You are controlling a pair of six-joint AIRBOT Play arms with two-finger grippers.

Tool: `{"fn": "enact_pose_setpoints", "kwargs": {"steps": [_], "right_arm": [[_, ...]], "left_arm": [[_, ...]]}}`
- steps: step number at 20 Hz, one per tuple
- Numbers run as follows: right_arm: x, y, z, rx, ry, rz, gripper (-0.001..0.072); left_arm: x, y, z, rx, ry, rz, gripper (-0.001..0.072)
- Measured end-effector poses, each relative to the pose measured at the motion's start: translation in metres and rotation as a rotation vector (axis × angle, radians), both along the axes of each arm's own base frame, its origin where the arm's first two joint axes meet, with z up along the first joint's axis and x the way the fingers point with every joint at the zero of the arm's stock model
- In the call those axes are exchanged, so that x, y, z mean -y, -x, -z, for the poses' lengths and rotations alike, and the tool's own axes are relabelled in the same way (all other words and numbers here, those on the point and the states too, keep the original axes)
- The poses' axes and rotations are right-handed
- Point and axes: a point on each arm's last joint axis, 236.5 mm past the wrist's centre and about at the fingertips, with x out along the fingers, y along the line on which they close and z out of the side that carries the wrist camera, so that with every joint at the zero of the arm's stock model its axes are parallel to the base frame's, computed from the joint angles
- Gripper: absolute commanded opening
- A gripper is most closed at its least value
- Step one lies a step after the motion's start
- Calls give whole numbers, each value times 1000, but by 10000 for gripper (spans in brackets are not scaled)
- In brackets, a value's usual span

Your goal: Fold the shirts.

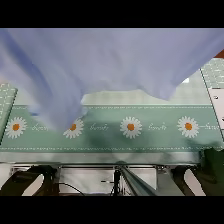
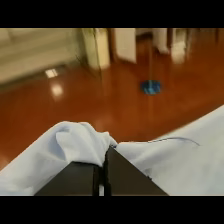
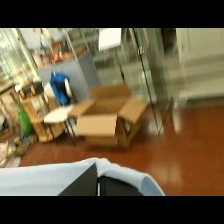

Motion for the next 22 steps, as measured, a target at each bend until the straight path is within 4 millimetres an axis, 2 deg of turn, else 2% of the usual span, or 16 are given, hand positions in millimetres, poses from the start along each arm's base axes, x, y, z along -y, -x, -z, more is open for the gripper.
{"fn": "enact_pose_setpoints", "kwargs": {"steps": [1, 2, 4, 5, 9, 12, 15, 17, 20, 22], "right_arm": [[-4, 16, -20, 42, 12, 12, 27], [-8, 31, -33, 67, 28, 21, 27], [-17, 59, -47, 77, 69, 36, 27], [-20, 71, -47, 68, 91, 44, 27], [-25, 106, -31, -23, 141, 92, 27], [-13, 110, 8, -186, 196, 146, 27], [14, 95, 57, -401, 264, 202, 27], [31, 75, 87, -525, 294, 205, 27], [59, 24, 139, -729, 304, 177, 27], [76, -16, 177, -850, 301, 145, 27]], "left_arm": [[-6, 20, -17, 45, 8, -17, 21], [-10, 37, -25, 64, 13, -29, 20], [-16, 70, -29, 63, 29, -40, 20], [-18, 86, -25, 46, 39, -44, 20], [-22, 134, 0, -63, 84, -49, 20], [-16, 145, 26, -185, 110, -24, 19], [-9, 126, 72, -384, 78, -12, 20], [-6, 97, 103, -506, 48, -11, 20], [2, 37, 139, -618, 28, -2, 21], [8, -12, 164, -671, 13, 4, 23]]}}
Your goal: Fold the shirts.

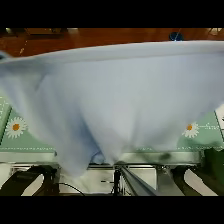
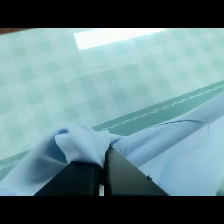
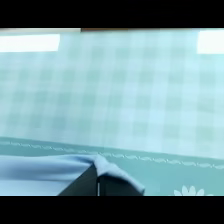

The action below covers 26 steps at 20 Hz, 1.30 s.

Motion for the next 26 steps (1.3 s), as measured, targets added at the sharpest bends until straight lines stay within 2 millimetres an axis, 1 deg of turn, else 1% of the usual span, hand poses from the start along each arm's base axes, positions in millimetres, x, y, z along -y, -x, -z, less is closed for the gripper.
{"fn": "enact_pose_setpoints", "kwargs": {"steps": [1, 3, 5, 7, 10, 11, 13, 15, 17, 18, 19, 20, 21, 22, 23, 24, 25, 26], "right_arm": [[7, -21, 18, -48, -12, -5, 27], [20, -62, 59, -135, -32, -20, 27], [26, -101, 101, -201, -46, -39, 27], [26, -139, 142, -238, -56, -61, 28], [24, -189, 194, -245, -61, -62, 29], [22, -203, 209, -240, -64, -60, 28], [19, -226, 237, -238, -66, -54, 29], [15, -239, 263, -254, -78, -50, 29], [12, -240, 291, -315, -98, -43, 33], [10, -238, 303, -350, -109, -44, 88], [8, -234, 315, -387, -119, -47, 175], [6, -232, 322, -411, -123, -53, 254], [3, -230, 325, -425, -138, -62, 257], [-1, -227, 324, -433, -156, -80, 257], [-9, -223, 316, -433, -187, -108, 257], [-13, -219, 306, -431, -202, -134, 266], [-10, -211, 297, -435, -192, -156, 348], [-2, -200, 292, -455, -161, -173, 372]], "left_arm": [[2, -24, 15, -31, -13, 9, 23], [7, -71, 53, -103, -47, 35, 23], [10, -110, 98, -185, -92, 75, 23], [11, -144, 148, -271, -132, 107, 23], [13, -182, 218, -368, -165, 141, 23], [13, -191, 237, -388, -174, 147, 23], [13, -209, 270, -415, -180, 151, 23], [13, -221, 298, -437, -182, 147, 24], [14, -225, 325, -486, -176, 138, 24], [14, -226, 337, -519, -168, 125, 27], [14, -224, 348, -551, -160, 115, 72], [14, -221, 355, -583, -156, 109, 165], [11, -218, 359, -610, -165, 107, 312], [9, -217, 359, -626, -156, 101, 459], [5, -217, 353, -634, -152, 97, 494], [-1, -214, 347, -650, -144, 91, 494], [-8, -210, 340, -670, -136, 88, 494], [-21, -205, 331, -685, -130, 70, 496]]}}
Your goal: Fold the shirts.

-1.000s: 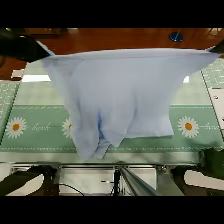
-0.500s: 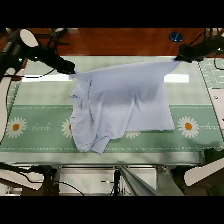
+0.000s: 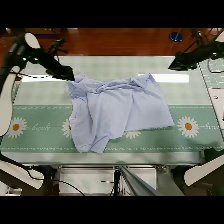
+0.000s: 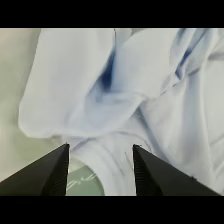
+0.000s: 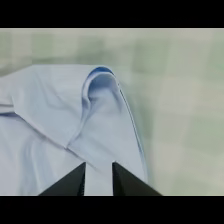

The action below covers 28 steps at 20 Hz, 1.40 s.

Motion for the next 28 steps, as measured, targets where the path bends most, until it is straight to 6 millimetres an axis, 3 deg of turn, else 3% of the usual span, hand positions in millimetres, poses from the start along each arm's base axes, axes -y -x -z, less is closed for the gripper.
{"fn": "enact_pose_setpoints", "kwargs": {"steps": [1, 4, 7, 8, 10, 13, 16, 21, 28], "right_arm": [[12, 16, -5, -36, 34, -20, 372], [49, 57, -17, -126, 67, 0, 372], [65, 90, -25, -165, 3, 35, 372], [69, 101, -25, -177, -23, 51, 372], [75, 120, -18, -199, -57, 87, 372], [73, 146, -2, -233, -114, 117, 372], [65, 164, 15, -260, -155, 126, 372], [53, 185, 37, -314, -197, 119, 372], [50, 192, 45, -320, -202, 115, 371]], "left_arm": [[-13, 7, -7, -19, 2, -22, 553], [-41, 41, -24, -89, 58, -99, 571], [-54, 97, -20, -174, 138, -171, 574], [-57, 118, -13, -191, 159, -199, 640], [-49, 167, 1, -240, 234, -238, 700], [-25, 229, 22, -304, 344, -289, 700], [1, 268, 39, -366, 429, -320, 700], [28, 301, 58, -450, 464, -333, 700], [45, 317, 77, -547, 447, -319, 700]]}}
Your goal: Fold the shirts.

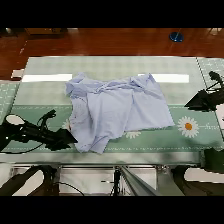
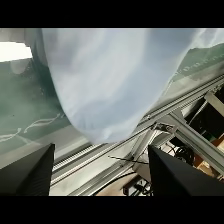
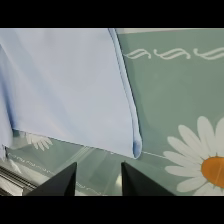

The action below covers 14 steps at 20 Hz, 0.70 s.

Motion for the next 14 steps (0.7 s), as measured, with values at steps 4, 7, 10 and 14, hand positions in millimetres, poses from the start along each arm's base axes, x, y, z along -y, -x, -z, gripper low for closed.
{"fn": "enact_pose_setpoints", "kwargs": {"steps": [4, 7, 10, 14], "right_arm": [[0, 0, -1, 9, 6, 1, 371], [1, -1, -3, 20, 14, 1, 371], [1, -2, -7, 34, 23, 3, 371], [2, -2, -11, 46, 36, 3, 371]], "left_arm": [[8, 7, 12, -42, -10, 38, 700], [12, 6, 21, -54, -24, 42, 674], [13, -5, 33, -35, -48, 9, 300], [13, -12, 41, -23, -58, -12, 25]]}}
